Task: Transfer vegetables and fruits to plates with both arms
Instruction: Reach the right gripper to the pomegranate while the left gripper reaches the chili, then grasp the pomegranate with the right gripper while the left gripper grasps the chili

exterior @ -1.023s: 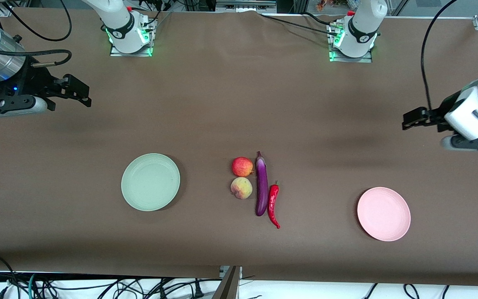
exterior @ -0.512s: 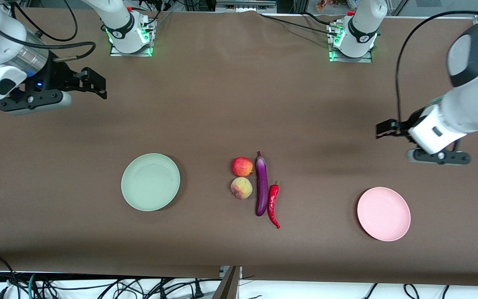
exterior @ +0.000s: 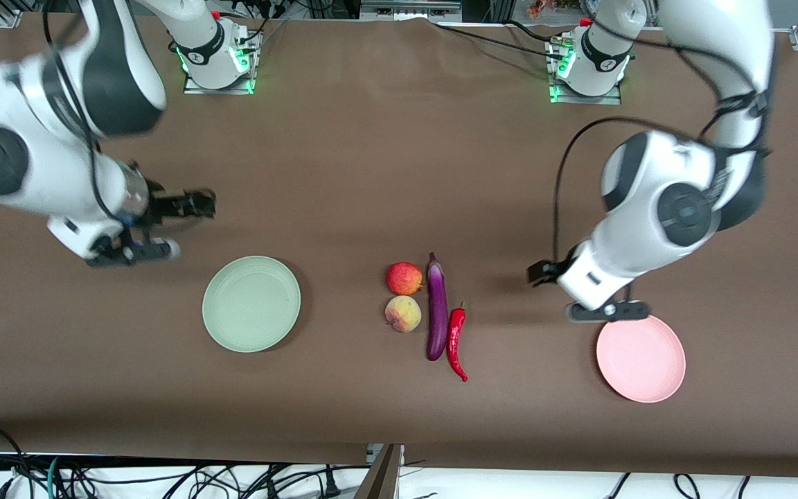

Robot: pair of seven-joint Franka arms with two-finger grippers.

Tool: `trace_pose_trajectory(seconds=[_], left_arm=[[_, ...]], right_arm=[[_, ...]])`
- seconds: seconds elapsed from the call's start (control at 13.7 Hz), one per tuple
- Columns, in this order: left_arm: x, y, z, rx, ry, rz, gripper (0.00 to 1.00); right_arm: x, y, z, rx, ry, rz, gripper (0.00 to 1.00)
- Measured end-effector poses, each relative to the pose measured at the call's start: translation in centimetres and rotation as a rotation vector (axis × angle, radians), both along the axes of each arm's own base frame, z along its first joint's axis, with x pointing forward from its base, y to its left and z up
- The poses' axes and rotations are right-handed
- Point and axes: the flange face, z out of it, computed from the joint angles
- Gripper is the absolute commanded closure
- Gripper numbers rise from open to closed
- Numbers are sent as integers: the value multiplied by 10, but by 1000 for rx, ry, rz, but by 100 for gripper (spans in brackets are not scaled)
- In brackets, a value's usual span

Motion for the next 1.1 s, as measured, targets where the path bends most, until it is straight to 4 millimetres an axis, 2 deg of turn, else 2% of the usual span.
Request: trace_pose_trajectory(seconds=[0.07, 0.22, 0.29, 0.51, 0.66, 0.73, 0.88, 1.1], left_arm=[[3, -15, -19, -5, -23, 16, 0], [7, -39, -56, -17, -68, 24, 0], [8, -50, -74, -22, -91, 19, 0], [7, -72, -119, -31, -130, 3, 0], [4, -82, -136, -36, -147, -5, 0], [5, -84, -142, -41, -163, -5, 0], [7, -85, -156, -48, -193, -1, 0], [4, -97, -180, -51, -204, -16, 0]], right_arm=[[7, 11, -16, 22, -12, -29, 0], [12, 49, -37, 72, -34, -125, 0], [10, 77, -46, 80, -46, -163, 0], [-13, 182, -86, 71, -94, -296, 0], [-31, 239, -122, 79, -129, -381, 0], [-39, 261, -139, 87, -145, -422, 0], [-52, 289, -165, 99, -166, -472, 0], [-61, 311, -194, 118, -190, -539, 0]])
